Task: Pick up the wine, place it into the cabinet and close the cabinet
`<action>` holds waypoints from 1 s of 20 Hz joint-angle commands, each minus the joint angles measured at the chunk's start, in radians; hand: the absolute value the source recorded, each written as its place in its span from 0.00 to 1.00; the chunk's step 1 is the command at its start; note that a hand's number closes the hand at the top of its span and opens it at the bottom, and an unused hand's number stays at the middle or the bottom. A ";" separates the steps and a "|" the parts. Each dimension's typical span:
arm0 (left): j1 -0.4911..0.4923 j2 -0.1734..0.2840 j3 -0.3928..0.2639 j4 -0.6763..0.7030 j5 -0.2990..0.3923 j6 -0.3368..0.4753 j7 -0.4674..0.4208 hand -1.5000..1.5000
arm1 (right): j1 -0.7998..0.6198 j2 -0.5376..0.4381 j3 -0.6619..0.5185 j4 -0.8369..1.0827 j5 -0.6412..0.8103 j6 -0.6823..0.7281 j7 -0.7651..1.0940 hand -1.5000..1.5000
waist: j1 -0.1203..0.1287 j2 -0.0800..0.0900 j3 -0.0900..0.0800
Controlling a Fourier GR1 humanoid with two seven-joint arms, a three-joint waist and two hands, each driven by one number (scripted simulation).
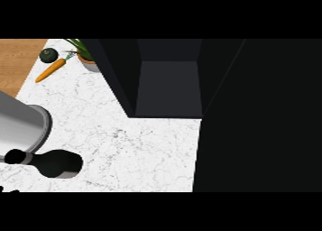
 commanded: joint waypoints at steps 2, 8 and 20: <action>0.104 0.012 0.059 -0.177 0.120 -0.026 0.002 0.00 | -0.015 -0.007 -0.009 -0.094 -0.016 -0.030 0.097 0.00 | 0.002 -0.001 0.000; 0.199 -0.027 0.024 -0.267 0.080 -0.008 -0.003 0.00 | -0.035 0.006 0.011 -0.110 0.001 -0.061 0.151 0.00 | 0.007 -0.004 0.001; 0.180 0.047 0.145 -0.122 0.223 0.034 0.032 0.00 | -0.106 0.004 -0.006 -0.087 -0.001 -0.058 0.178 0.00 | -0.009 0.003 0.001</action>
